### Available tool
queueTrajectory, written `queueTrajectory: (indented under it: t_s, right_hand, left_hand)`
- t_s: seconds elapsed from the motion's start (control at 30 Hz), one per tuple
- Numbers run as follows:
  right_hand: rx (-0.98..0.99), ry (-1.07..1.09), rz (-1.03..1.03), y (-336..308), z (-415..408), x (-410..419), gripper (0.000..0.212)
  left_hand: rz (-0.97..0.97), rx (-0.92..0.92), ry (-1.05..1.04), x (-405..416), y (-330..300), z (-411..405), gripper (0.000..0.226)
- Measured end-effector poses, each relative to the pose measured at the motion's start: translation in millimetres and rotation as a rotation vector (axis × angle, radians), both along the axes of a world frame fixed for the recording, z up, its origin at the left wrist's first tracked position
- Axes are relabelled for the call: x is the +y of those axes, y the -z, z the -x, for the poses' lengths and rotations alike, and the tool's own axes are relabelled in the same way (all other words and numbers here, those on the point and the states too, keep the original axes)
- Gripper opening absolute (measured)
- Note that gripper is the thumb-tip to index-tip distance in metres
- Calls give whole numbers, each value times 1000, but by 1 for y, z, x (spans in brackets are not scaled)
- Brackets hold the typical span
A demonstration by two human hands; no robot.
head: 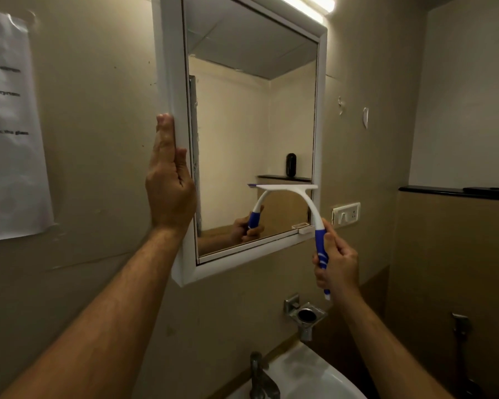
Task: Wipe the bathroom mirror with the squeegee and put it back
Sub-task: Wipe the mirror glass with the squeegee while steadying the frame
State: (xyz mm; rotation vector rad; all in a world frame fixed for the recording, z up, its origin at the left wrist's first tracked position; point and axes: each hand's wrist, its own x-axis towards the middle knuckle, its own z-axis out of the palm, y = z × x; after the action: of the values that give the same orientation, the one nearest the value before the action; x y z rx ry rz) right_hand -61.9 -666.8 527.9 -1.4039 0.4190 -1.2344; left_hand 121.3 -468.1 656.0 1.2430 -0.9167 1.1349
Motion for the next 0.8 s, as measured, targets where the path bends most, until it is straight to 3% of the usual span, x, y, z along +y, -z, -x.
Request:
queueTrajectory:
  t_s: [0.3, 0.63, 0.8]
  right_hand:
    - [-81, -30, 74, -52, -2, -4, 25]
    - [36, -54, 32, 20, 4, -9, 26]
    - [4, -41, 79, -1, 4, -14, 27]
  left_hand:
    - [3, -21, -5, -1, 3, -3, 49]
    - [27, -19, -33, -1, 6, 1, 48]
    - [28, -19, -40, -1, 7, 2, 48]
